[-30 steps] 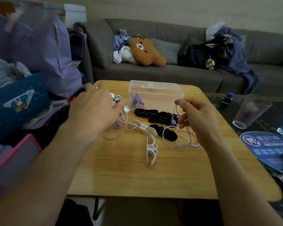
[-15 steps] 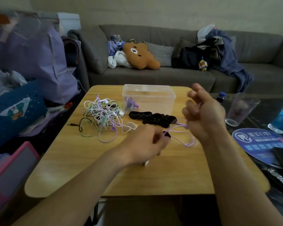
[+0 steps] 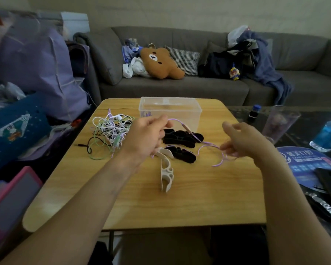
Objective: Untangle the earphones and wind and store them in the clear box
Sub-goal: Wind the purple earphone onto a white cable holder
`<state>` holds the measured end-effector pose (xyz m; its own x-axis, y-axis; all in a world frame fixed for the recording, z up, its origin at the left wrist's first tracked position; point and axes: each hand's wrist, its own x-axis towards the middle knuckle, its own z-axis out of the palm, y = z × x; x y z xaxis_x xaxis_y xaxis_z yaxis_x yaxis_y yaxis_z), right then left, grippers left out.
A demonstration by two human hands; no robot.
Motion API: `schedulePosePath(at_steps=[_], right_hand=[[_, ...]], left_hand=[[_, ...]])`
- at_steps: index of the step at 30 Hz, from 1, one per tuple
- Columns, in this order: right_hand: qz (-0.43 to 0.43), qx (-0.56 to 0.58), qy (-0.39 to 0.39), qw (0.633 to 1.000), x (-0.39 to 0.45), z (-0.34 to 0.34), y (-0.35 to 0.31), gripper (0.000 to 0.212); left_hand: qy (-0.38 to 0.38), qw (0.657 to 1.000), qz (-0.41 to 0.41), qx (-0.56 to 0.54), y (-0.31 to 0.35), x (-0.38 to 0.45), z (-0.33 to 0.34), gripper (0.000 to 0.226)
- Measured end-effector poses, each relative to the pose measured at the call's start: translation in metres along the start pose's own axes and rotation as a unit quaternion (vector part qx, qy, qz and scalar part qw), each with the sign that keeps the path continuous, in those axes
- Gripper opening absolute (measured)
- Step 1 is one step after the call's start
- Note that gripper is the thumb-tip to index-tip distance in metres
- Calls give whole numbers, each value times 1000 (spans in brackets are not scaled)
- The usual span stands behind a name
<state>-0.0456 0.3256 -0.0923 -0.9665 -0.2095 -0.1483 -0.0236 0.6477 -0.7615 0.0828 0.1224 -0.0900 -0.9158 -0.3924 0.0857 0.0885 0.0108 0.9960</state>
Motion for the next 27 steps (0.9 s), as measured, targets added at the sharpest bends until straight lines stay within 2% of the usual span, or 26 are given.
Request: schedulePosePath(at_steps=[2,4,6,7,9,10,12,15,19,22,24,26,27], right_hand=[[-12,-229,6,973,-11,-2,-7,65],[-71,-282,27,957,-26,-2,-18,64],[-215,-203,2,955,-45,7,-33,59],[-285,-127,-45,949,-50,15,-39,54],[-343,23,-155,926,-54,33,-45,36],[-347,68,-158,922,-50,40,-42,24],[-348,98,-89,928,-40,43,-40,8],[-336,134,20,932,-26,35,-31,18],[-290,229,149,917,-8,28,-16,23],[-218,351,145,899,-1,33,-11,28],[-196,406,152,880,-1,35,-12,29],[-184,405,190,875,-1,36,-13,31],[-175,372,211,887,0,36,-12,31]], left_hand=[[-56,998,0,-21,3,-3,0,23],[-87,996,20,12,3,-6,-1,20],[-107,992,38,57,1,-9,0,18],[-116,989,47,73,1,-10,1,18],[-117,985,75,105,0,-9,2,18],[-107,983,90,122,-1,-9,1,18],[-88,977,105,166,-1,-8,-5,17],[-98,965,91,224,3,-9,-19,27],[-140,972,39,183,8,-8,-36,31],[-169,976,-3,141,10,-7,-41,29],[-176,975,0,139,10,-5,-42,27],[-175,975,16,135,9,-4,-43,26],[-170,977,24,129,9,-4,-43,26]])
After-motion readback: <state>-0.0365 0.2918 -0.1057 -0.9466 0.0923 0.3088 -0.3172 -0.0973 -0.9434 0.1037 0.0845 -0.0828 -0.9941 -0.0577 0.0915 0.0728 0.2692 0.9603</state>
